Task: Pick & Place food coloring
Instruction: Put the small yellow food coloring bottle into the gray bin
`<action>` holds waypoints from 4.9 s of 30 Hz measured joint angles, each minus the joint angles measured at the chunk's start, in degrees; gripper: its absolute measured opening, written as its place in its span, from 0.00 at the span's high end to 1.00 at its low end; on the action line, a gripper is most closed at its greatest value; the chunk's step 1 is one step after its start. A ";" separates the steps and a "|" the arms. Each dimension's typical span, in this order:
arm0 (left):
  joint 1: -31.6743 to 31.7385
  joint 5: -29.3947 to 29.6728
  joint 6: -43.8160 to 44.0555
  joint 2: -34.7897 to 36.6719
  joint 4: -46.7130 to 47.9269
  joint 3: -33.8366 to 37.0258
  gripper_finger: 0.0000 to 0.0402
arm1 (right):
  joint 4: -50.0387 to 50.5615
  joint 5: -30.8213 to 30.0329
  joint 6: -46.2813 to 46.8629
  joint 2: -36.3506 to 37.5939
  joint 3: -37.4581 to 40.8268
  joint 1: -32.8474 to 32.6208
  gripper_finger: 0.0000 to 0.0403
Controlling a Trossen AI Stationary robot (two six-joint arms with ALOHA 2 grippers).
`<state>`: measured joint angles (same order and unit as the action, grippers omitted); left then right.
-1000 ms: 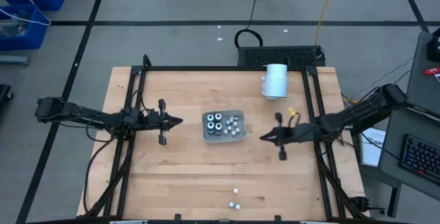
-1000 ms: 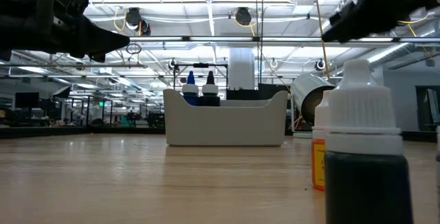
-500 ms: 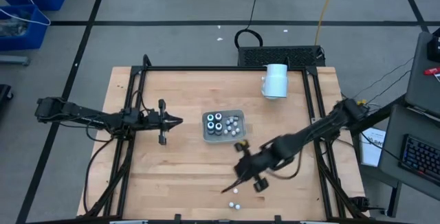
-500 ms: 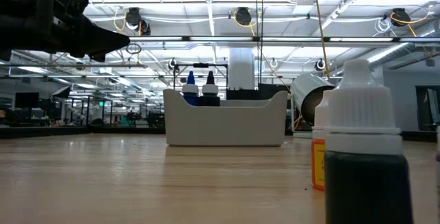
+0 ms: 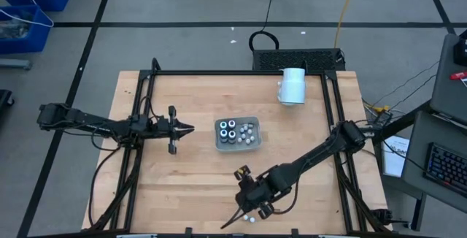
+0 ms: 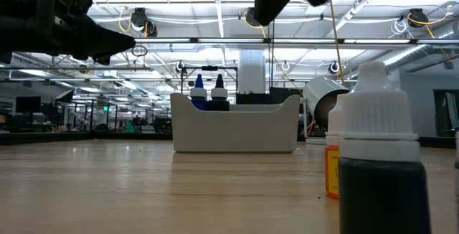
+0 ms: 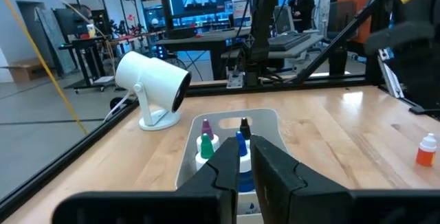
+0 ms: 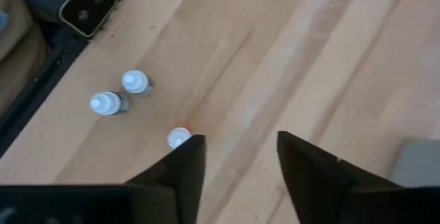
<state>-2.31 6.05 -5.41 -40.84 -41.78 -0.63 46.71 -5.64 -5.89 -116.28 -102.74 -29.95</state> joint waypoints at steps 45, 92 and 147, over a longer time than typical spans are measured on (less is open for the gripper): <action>0.02 -0.05 1.23 -0.02 0.04 -0.03 0.89 | -18.30 6.05 7.82 -2.87 14.08 -2.04 0.67; 0.04 -0.01 1.16 0.00 0.00 -0.03 0.89 | -2.73 -0.51 0.88 21.97 14.10 20.46 0.88; 0.03 1.96 0.18 0.00 1.62 -0.03 0.89 | -23.58 7.13 -8.25 18.79 31.23 33.22 0.88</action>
<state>-2.27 8.01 -5.23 -40.84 -40.16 -0.67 23.13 1.48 -14.14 -97.50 -71.50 3.27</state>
